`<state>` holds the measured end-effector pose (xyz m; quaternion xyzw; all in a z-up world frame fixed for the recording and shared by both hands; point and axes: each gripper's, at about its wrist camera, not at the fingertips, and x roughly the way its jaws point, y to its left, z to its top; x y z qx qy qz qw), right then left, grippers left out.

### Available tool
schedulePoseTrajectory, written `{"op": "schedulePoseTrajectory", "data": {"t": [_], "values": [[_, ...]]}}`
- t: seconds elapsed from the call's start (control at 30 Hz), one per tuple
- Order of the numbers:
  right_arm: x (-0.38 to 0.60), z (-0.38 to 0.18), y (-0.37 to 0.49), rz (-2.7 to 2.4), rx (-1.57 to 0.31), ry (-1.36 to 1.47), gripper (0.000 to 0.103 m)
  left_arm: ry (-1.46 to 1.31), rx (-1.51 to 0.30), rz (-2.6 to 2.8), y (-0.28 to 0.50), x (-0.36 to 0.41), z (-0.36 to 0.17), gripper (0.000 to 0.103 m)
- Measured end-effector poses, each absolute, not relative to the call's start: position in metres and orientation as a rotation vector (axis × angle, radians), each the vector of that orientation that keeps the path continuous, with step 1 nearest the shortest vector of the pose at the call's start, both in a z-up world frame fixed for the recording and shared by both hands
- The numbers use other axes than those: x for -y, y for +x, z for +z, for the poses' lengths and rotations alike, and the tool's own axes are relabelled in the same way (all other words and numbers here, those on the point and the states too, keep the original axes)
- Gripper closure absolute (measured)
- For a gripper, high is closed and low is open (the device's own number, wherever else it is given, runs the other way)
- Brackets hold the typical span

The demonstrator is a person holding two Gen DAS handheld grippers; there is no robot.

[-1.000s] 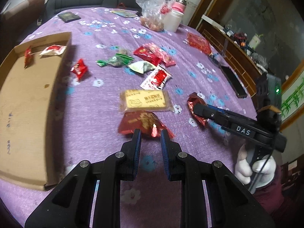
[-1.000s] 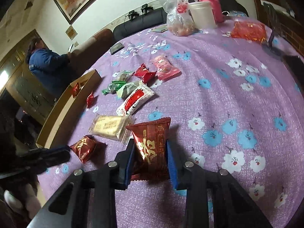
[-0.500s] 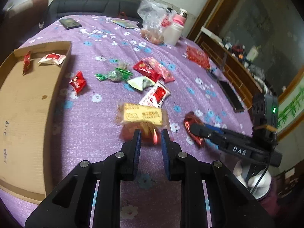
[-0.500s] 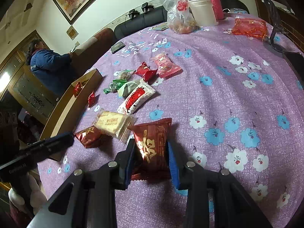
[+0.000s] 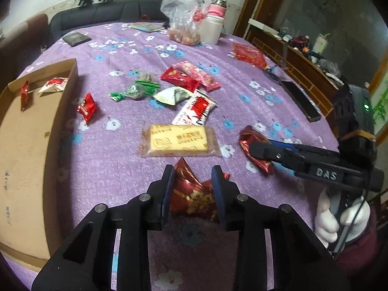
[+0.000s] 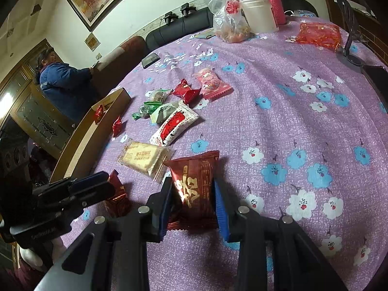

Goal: Organize snacks
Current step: 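Grasp another red-and-gold packet with the left tool, then carry both red-and-gold packets into the cardboard box and open both tools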

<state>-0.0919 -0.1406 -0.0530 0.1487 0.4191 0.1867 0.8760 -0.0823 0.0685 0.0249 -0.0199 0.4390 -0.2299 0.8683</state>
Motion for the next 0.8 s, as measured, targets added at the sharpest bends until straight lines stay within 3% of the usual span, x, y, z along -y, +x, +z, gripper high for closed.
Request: {"op": "schedulePoseTrajectory", "data": {"t": [0.07, 0.43, 0.6, 0.67, 0.8], "values": [[0.141, -0.053, -0.092, 0.389, -0.875, 0.310, 0.066, -0.056, -0.928, -0.501, -0.084, -0.070, 0.023, 0.054], [0.141, -0.053, -0.092, 0.390, -0.875, 0.312, 0.066, -0.003, -0.937, -0.486, -0.087, -0.050, 0.017, 0.048], [0.141, -0.053, -0.092, 0.390, -0.875, 0.312, 0.066, -0.024, -0.914, -0.509, -0.090, -0.053, 0.019, 0.063], [0.141, -0.053, -0.092, 0.389, -0.875, 0.313, 0.066, -0.039, -0.899, -0.515, -0.093, -0.058, 0.024, 0.082], [0.140, -0.053, -0.091, 0.381, -0.878, 0.301, 0.067, -0.083, -0.880, -0.508, -0.098, -0.077, 0.034, 0.085]]}}
